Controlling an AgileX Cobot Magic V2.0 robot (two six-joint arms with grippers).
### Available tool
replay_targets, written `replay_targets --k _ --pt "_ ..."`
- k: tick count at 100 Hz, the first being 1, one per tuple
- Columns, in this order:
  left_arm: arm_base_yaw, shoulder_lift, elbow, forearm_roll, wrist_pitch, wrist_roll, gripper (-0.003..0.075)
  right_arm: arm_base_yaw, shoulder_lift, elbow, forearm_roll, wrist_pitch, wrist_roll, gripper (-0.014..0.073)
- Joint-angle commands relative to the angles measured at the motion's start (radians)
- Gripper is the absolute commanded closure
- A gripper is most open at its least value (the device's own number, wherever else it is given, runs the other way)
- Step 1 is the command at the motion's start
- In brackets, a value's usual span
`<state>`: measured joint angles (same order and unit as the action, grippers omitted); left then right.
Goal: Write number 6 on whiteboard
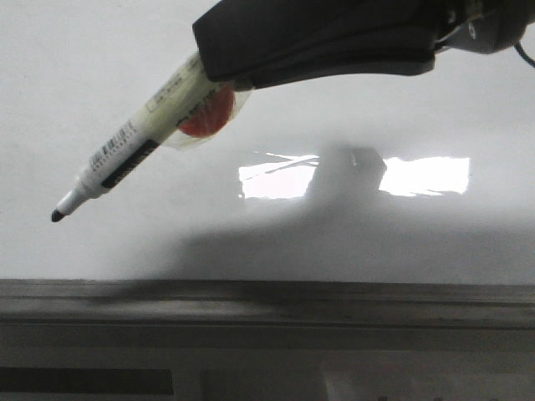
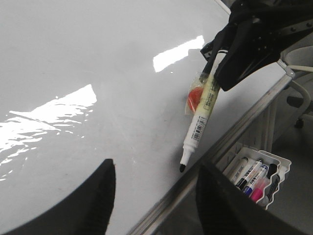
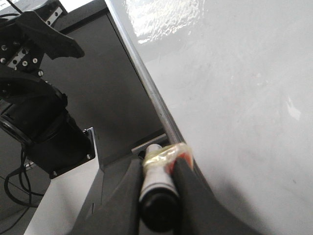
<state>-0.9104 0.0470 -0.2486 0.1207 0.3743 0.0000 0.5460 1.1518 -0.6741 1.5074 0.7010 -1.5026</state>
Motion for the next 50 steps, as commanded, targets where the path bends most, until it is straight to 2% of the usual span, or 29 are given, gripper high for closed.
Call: replay_targets --k 1,26,50 --pt "-0.008 0.010 -0.031 -0.028 -0.068 -0.011 0.0384 0.001 -0.016 -0.033 0.051 0.016 -0.013 0.0656" --pt "-0.008 0.010 -0.031 -0.032 -0.068 -0.011 0.0384 0.001 -0.016 -0.033 0.051 -0.021 -0.013 0.0656" --pt "-0.008 0.010 -0.031 -0.032 -0.068 -0.011 0.0384 0.001 -0.016 -0.033 0.048 0.084 -0.062 0.0656"
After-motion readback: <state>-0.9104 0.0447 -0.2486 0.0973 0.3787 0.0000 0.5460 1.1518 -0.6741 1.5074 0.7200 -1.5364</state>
